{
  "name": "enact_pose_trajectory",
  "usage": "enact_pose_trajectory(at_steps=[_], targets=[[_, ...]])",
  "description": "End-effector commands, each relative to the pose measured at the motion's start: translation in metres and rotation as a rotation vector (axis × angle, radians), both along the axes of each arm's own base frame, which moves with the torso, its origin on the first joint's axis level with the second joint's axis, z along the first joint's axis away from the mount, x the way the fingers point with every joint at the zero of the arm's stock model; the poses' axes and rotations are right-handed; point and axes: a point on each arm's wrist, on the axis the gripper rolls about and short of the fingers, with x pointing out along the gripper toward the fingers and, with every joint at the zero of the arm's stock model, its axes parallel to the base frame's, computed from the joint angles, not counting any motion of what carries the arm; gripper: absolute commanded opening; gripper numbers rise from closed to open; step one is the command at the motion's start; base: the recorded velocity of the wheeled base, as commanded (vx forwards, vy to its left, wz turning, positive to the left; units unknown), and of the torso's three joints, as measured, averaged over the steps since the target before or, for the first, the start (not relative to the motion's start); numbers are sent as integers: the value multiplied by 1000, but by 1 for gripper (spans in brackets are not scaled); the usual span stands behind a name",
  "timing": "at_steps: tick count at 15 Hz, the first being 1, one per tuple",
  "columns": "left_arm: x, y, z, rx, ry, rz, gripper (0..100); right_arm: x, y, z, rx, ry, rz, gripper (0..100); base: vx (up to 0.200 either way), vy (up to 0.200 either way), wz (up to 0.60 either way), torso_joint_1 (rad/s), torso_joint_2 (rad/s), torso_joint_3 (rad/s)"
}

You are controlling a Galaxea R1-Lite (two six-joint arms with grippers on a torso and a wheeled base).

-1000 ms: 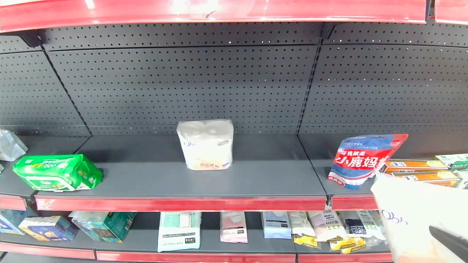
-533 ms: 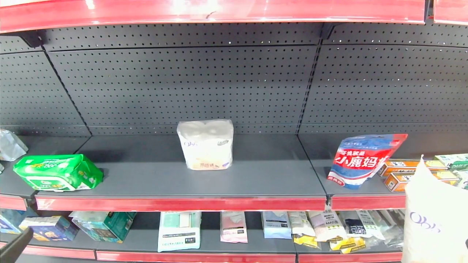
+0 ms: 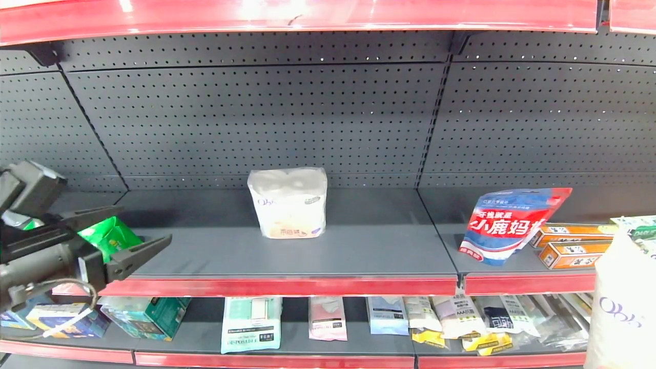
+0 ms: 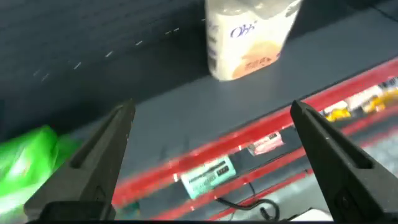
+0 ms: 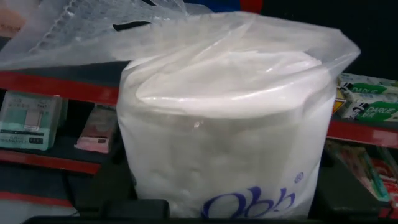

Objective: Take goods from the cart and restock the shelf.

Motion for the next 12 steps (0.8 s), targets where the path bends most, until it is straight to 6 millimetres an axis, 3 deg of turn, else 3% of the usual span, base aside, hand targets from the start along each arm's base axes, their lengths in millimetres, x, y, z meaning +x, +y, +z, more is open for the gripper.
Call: enact_pose_trajectory(at_steps=[1,5,9,12], targets=[[78,23,-36,-29,80,-136,100,-2,0,1,-2,-2,-9,0,0,0,0,0,0,0],[132,26,-55,-25,-11,-335,100,-7,-1,-5,-34,13,-23,0,0,0,0,0,0,0],[156,13,-68,-62,-2,-453,100,-8,-1,-8,-42,30,-37,0,0,0,0,0,0,0],[175,11,-66,-61,-37,-486,100,-8,-2,-8,-46,33,-49,0,0,0,0,0,0,0]])
